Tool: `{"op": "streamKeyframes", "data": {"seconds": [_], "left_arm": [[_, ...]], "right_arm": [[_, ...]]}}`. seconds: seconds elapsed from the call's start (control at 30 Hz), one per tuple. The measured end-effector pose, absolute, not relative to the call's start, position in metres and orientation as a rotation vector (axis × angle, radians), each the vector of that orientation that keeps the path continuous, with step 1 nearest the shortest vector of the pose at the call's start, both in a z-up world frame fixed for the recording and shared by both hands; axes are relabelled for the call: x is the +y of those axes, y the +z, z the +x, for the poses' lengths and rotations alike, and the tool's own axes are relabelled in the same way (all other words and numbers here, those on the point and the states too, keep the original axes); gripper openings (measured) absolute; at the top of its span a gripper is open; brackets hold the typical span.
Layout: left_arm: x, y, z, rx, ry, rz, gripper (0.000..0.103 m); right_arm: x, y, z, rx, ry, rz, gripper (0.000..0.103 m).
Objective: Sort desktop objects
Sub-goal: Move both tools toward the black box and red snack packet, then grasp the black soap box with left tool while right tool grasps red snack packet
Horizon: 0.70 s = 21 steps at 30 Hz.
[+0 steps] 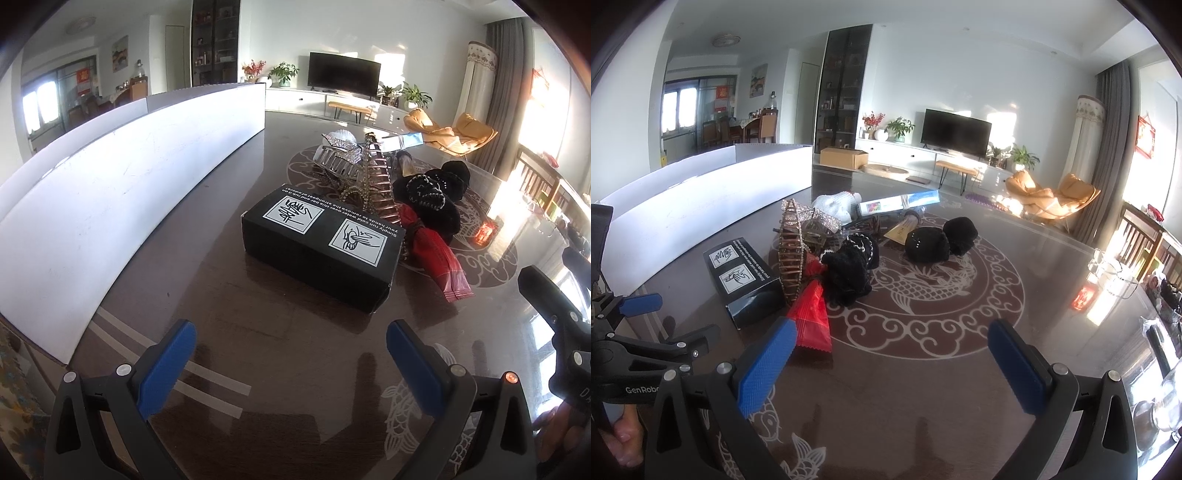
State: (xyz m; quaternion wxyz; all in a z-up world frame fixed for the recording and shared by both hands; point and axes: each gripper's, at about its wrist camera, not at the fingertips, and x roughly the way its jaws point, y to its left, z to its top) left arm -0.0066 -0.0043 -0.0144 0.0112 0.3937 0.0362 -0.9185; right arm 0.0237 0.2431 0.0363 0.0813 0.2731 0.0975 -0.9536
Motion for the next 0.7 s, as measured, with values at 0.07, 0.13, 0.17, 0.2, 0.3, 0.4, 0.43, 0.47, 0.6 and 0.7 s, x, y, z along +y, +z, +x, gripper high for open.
{"op": "streamKeyframes", "data": {"seconds": [0.07,0.13,0.17,0.2,0.3,0.4,0.43,0.47,0.6,0.7], "left_arm": [[-0.004,-0.016,-0.008,0.104,-2.853,1.243,0.103],[-0.005,-0.018,-0.009,0.105,-2.841,1.257,0.103],[-0.006,-0.019,-0.009,0.110,-2.837,1.260,0.103],[-0.007,-0.019,-0.010,0.117,-2.832,1.265,0.103],[-0.008,-0.020,-0.010,0.119,-2.823,1.263,0.103],[-0.006,-0.021,-0.011,0.094,-2.813,1.267,0.103],[-0.006,-0.021,-0.011,0.091,-2.811,1.269,0.103],[-0.006,-0.021,-0.011,0.089,-2.810,1.270,0.103],[-0.007,-0.022,-0.013,0.078,-2.780,1.270,0.103],[-0.008,-0.022,-0.012,0.064,-2.773,1.274,0.103]], "right_arm": [[0.242,0.035,0.021,0.290,-2.826,0.831,0.103],[0.239,0.034,0.018,0.295,-2.797,0.853,0.103],[0.238,0.033,0.017,0.300,-2.780,0.866,0.103],[0.236,0.032,0.015,0.303,-2.757,0.881,0.103],[0.232,0.027,0.009,0.300,-2.682,0.932,0.103],[0.227,0.021,0.001,0.292,-2.593,0.983,0.103],[0.224,0.021,-0.001,0.298,-2.569,0.985,0.103],[0.221,0.020,-0.003,0.308,-2.548,0.988,0.103],[0.209,0.015,-0.032,0.286,-2.421,1.095,0.103],[0.200,0.006,-0.056,0.282,-2.320,1.202,0.100]]}}
